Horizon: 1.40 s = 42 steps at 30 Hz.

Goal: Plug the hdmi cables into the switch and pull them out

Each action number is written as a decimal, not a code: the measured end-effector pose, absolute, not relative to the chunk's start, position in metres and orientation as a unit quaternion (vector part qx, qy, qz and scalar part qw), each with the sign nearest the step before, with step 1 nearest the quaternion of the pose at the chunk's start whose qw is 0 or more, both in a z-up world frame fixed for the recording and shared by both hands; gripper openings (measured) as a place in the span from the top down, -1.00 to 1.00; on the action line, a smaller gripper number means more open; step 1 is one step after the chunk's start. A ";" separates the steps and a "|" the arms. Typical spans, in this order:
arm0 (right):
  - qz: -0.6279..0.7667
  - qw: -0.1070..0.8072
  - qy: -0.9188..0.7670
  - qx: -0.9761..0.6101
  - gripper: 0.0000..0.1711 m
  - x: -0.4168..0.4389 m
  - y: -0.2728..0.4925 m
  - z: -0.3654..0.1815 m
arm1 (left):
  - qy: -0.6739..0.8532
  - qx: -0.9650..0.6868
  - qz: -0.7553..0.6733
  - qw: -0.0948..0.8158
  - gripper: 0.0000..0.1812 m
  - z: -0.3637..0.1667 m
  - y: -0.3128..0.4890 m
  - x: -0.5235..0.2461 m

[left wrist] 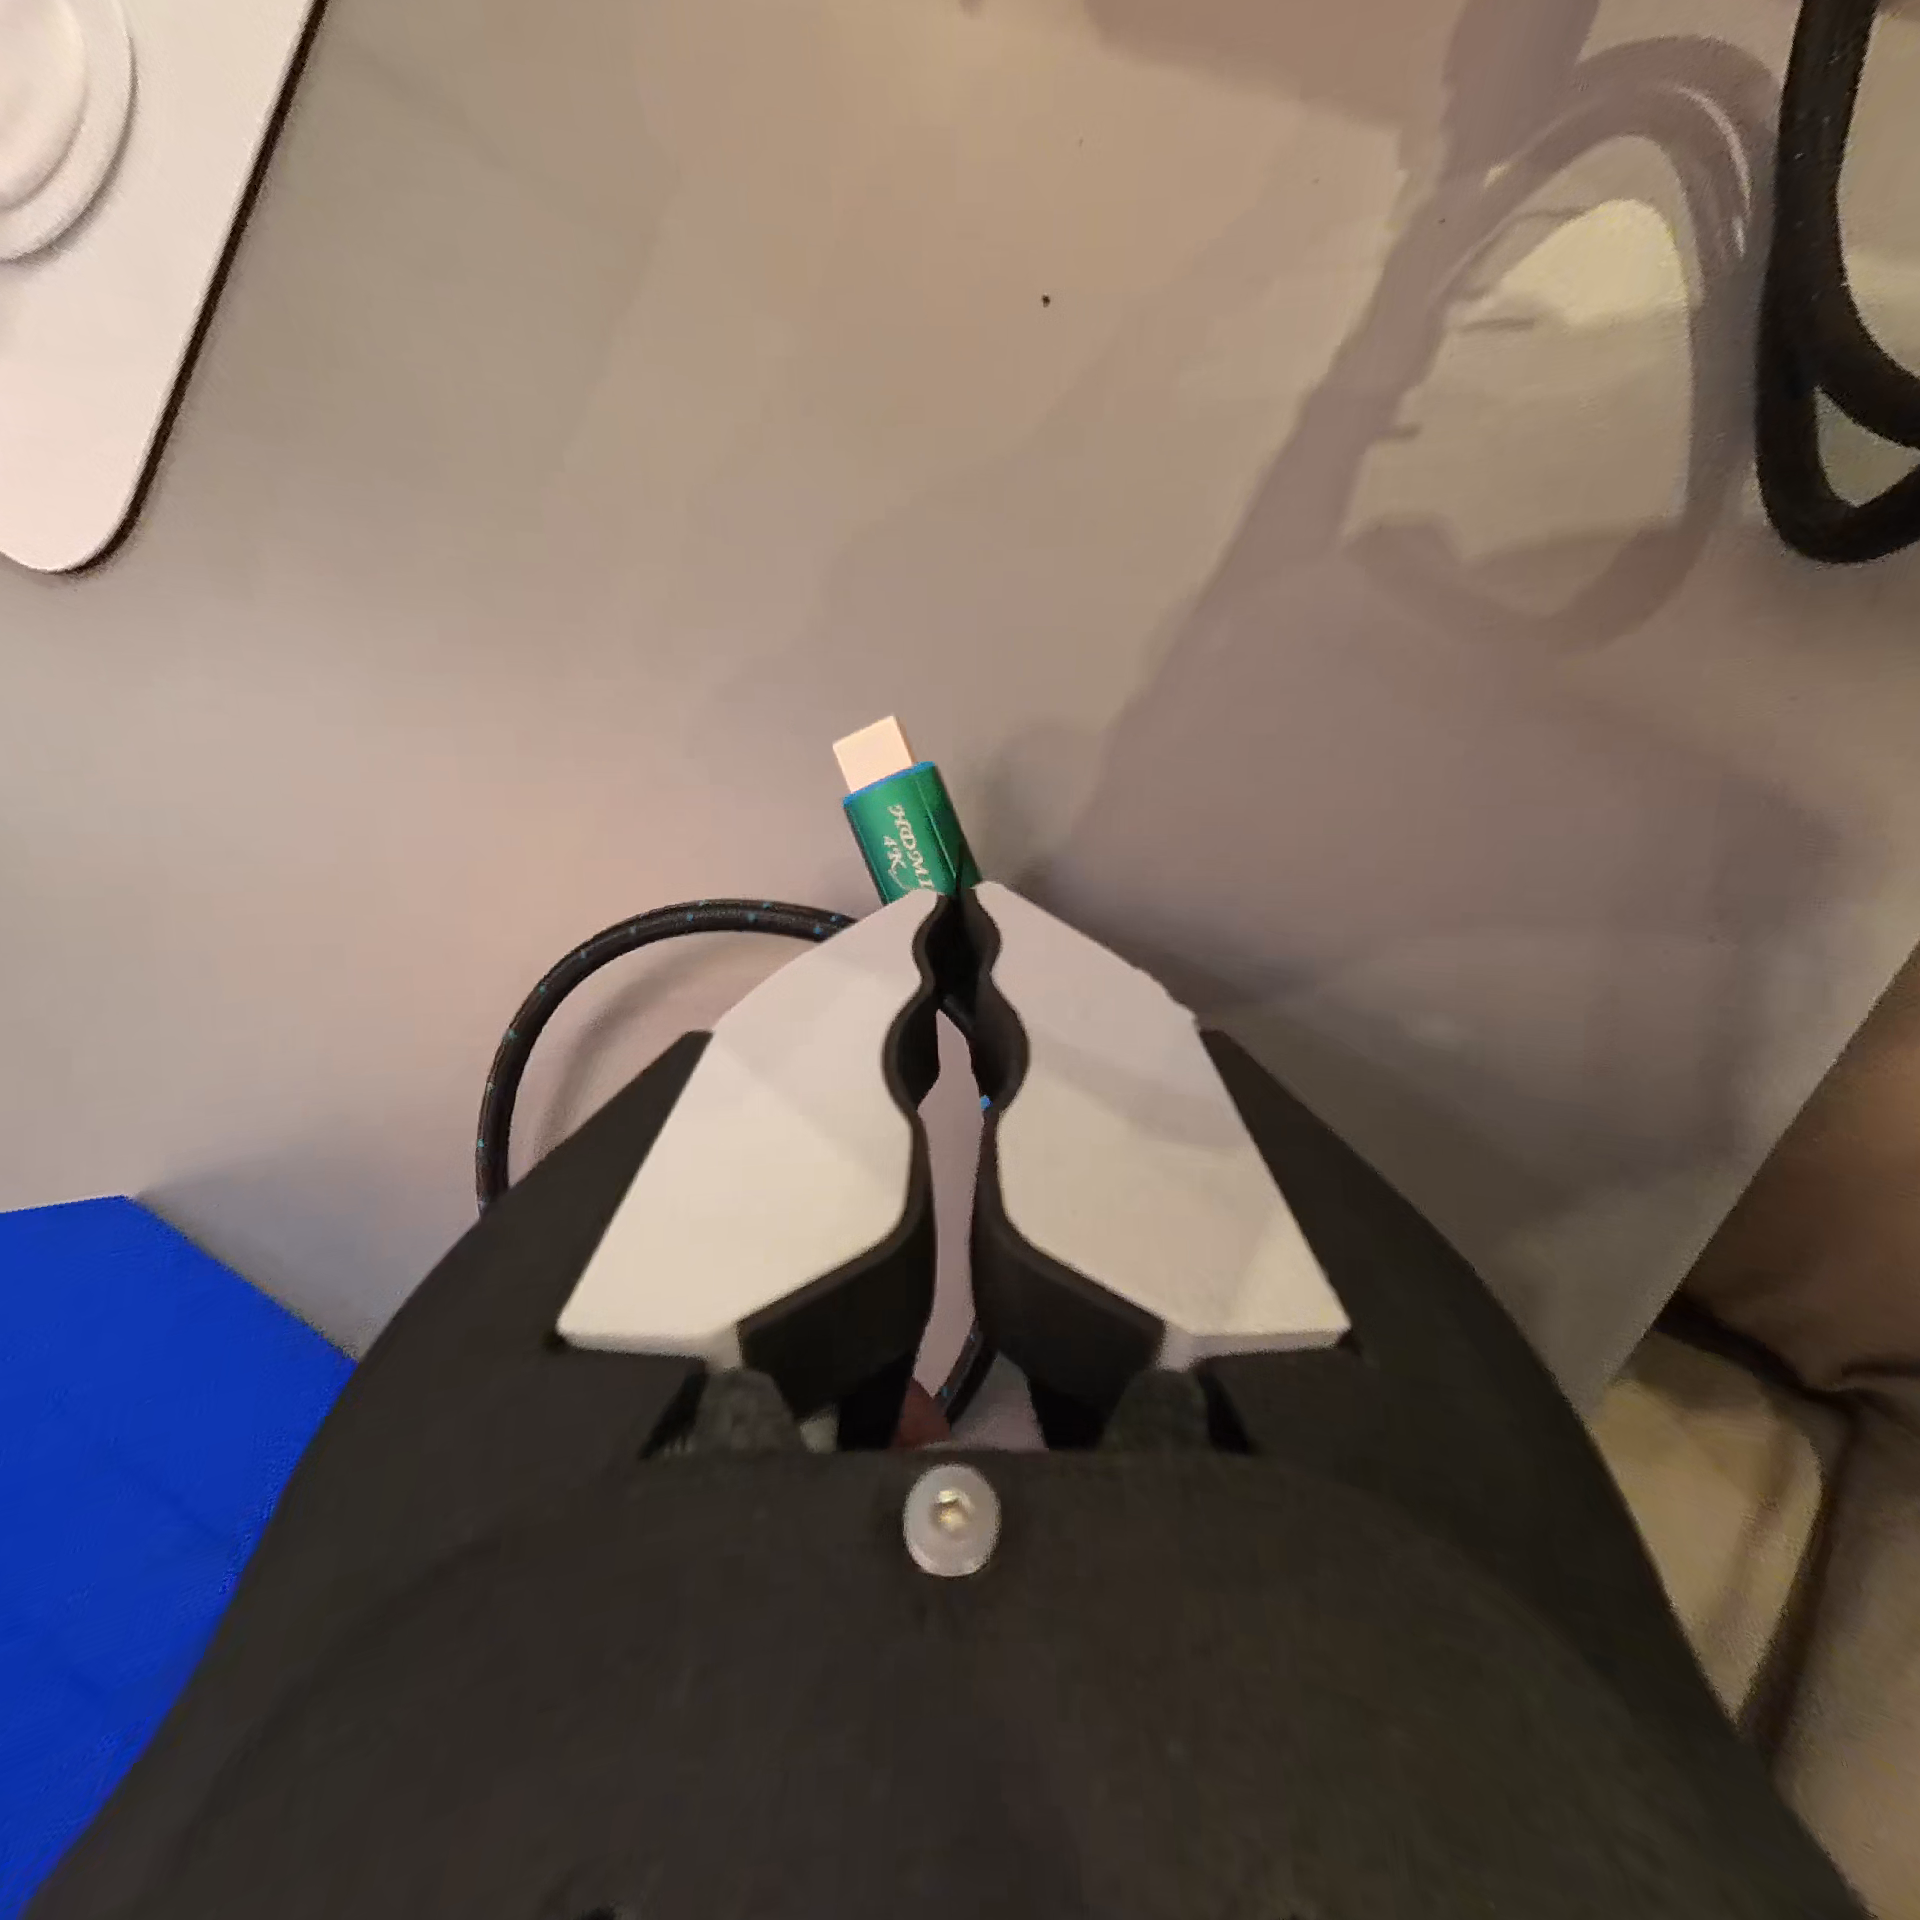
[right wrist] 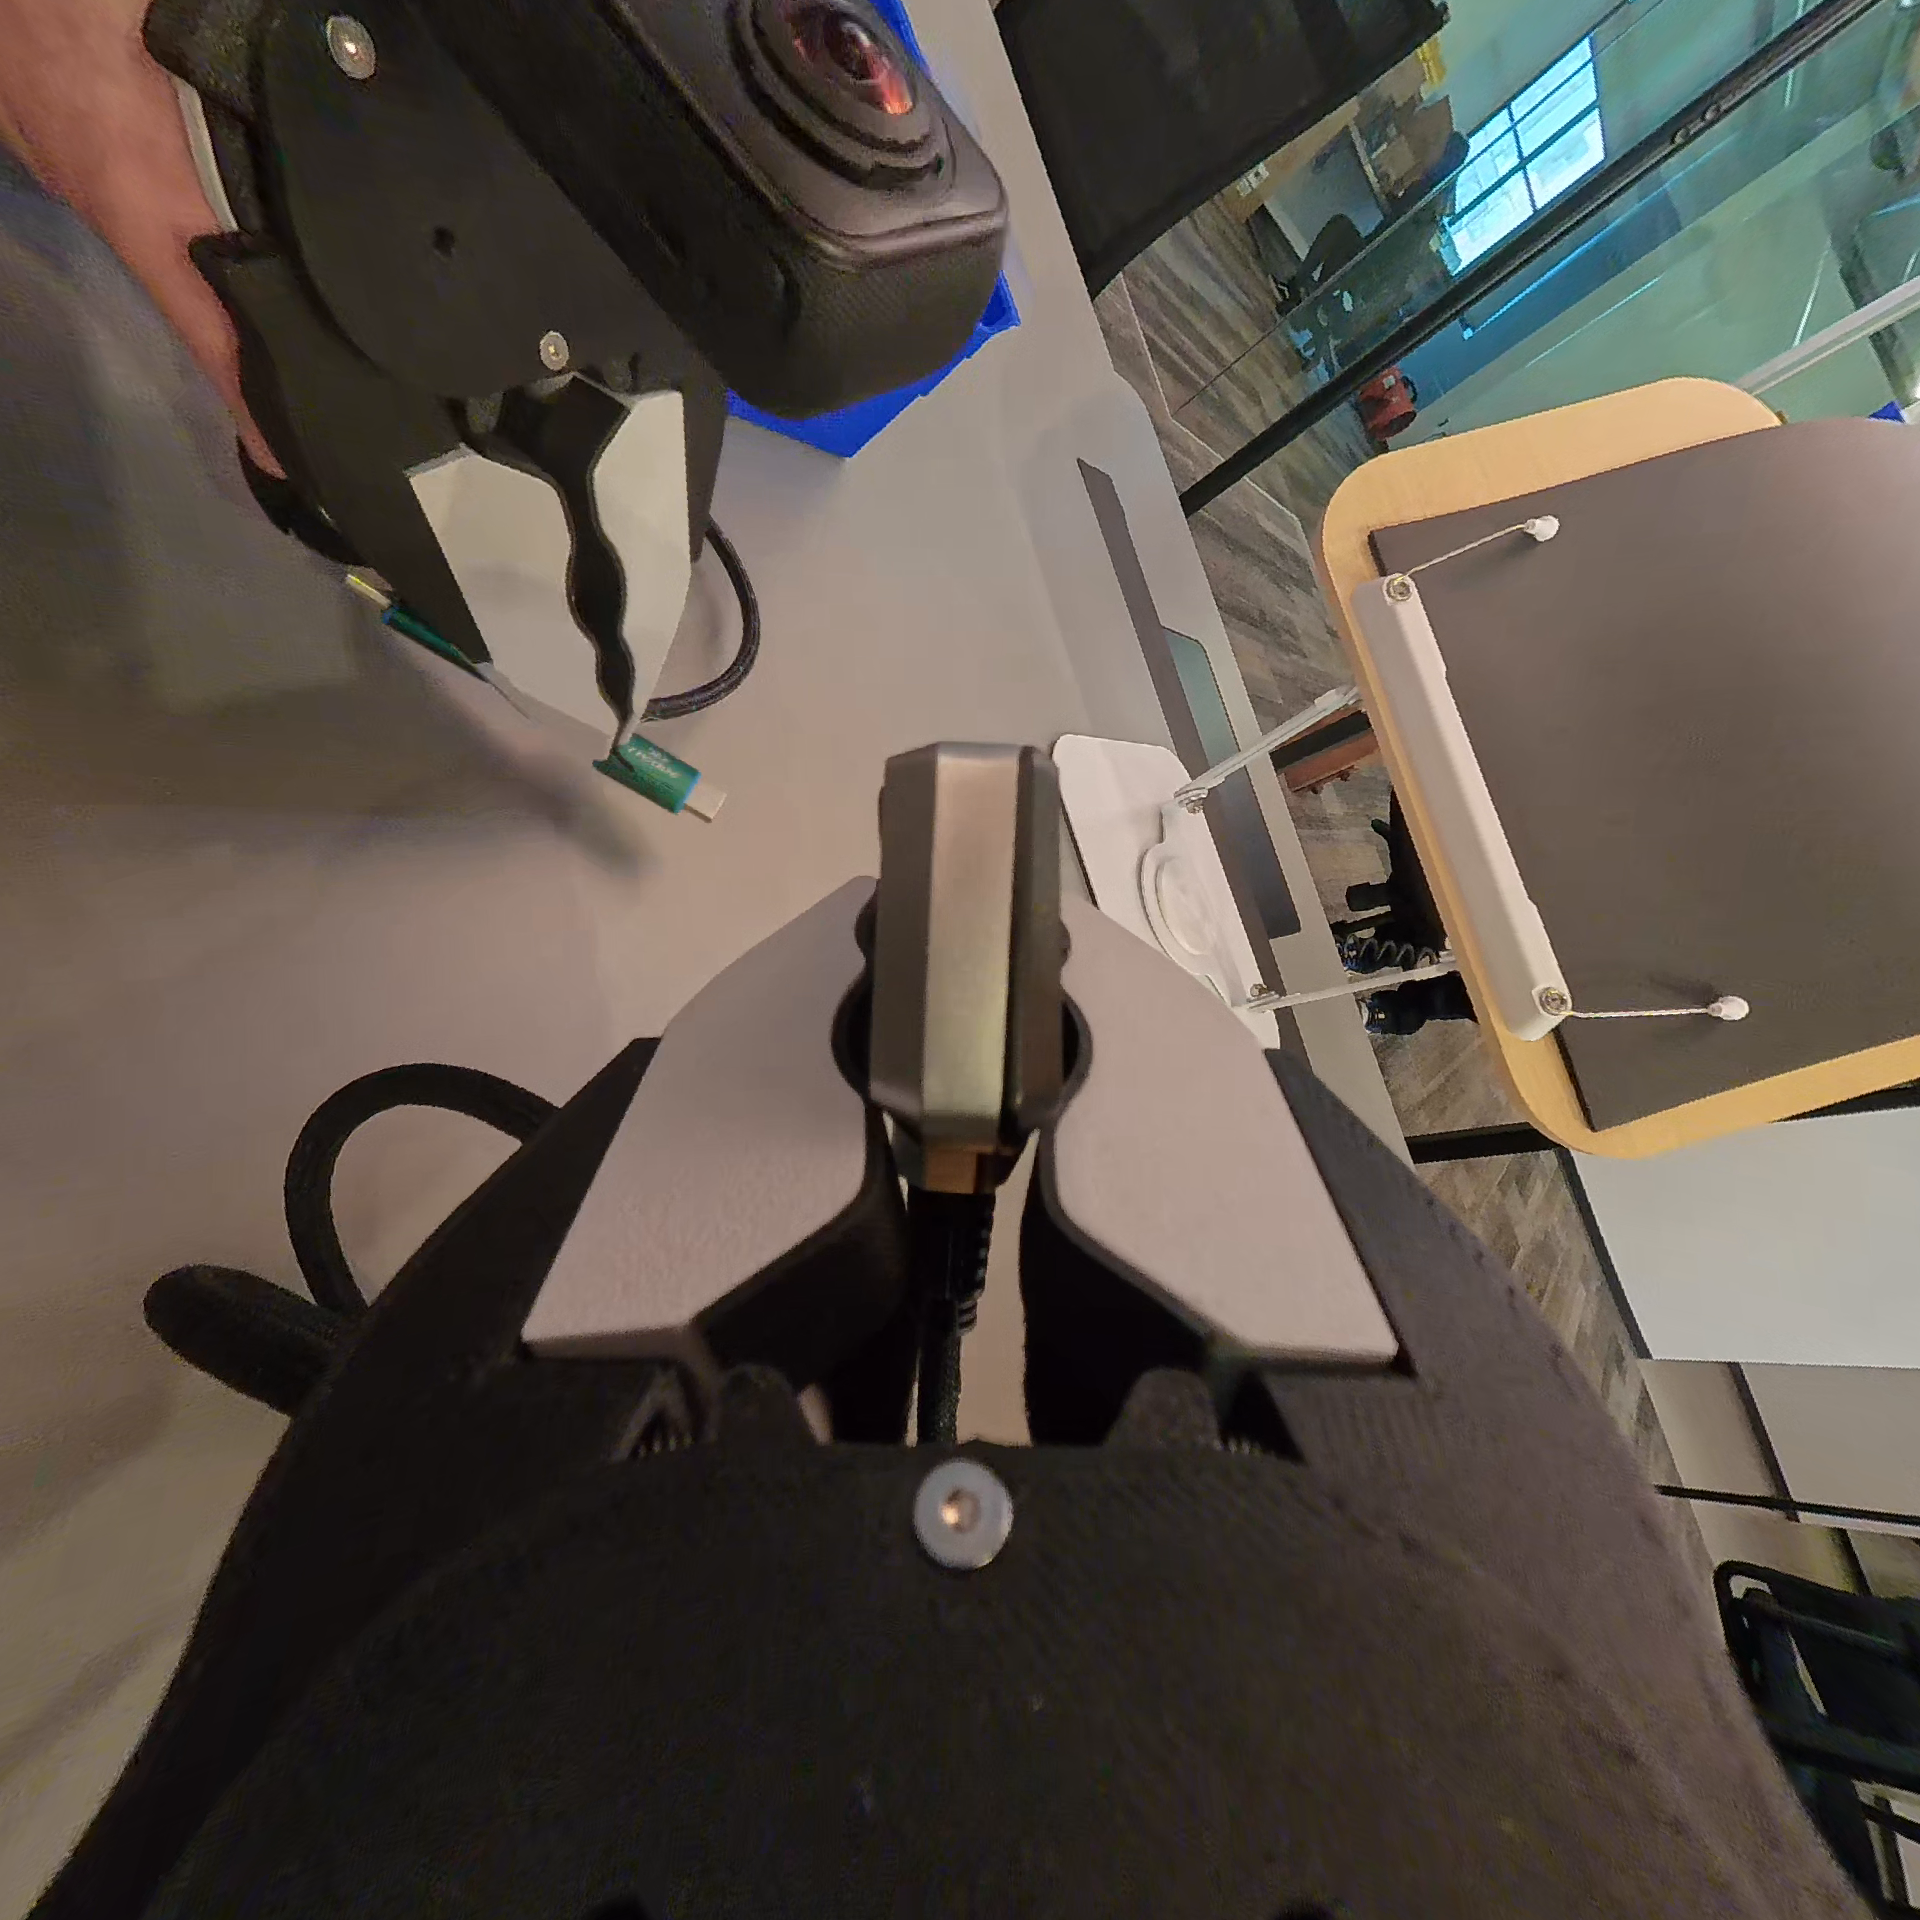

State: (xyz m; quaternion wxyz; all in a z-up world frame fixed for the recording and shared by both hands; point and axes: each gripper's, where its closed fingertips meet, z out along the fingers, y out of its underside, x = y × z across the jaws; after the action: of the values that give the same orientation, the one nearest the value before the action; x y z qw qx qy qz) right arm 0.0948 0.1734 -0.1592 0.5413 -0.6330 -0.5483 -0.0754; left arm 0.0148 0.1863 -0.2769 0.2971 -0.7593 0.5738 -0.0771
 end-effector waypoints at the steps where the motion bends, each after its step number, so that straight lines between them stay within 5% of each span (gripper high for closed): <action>1: -0.075 0.541 -0.548 -0.633 0.74 0.095 0.173 -0.159 | 0.573 -0.759 -0.071 0.301 1.00 -0.278 0.187 0.014; 4: -0.075 0.541 -0.549 -0.633 0.74 0.095 0.173 -0.159 | 0.591 -0.754 -0.056 0.280 1.00 -0.286 0.182 0.012; 10: -0.074 0.540 -0.550 -0.633 0.74 0.094 0.173 -0.160 | 0.583 -0.764 -0.010 0.276 0.54 -0.294 0.194 0.011; 17: -0.074 0.539 -0.550 -0.633 0.74 0.095 0.172 -0.160 | 0.524 -0.819 -0.121 0.199 0.63 -0.302 0.191 0.014; 30: -0.073 0.538 -0.553 -0.632 0.74 0.094 0.171 -0.160 | 0.572 -0.779 -0.104 0.235 0.77 -0.299 0.181 0.016; 42: -0.118 0.520 -0.586 -0.610 0.74 0.087 0.171 -0.166 | 0.618 -0.721 -0.168 0.264 0.77 -0.218 0.165 0.016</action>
State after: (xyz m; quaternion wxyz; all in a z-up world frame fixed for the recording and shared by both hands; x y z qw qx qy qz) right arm 0.0869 0.1708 -0.1658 0.5200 -0.6098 -0.5863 -0.1181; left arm 0.0157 0.1648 -0.2180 0.2645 -0.7210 0.6182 -0.1675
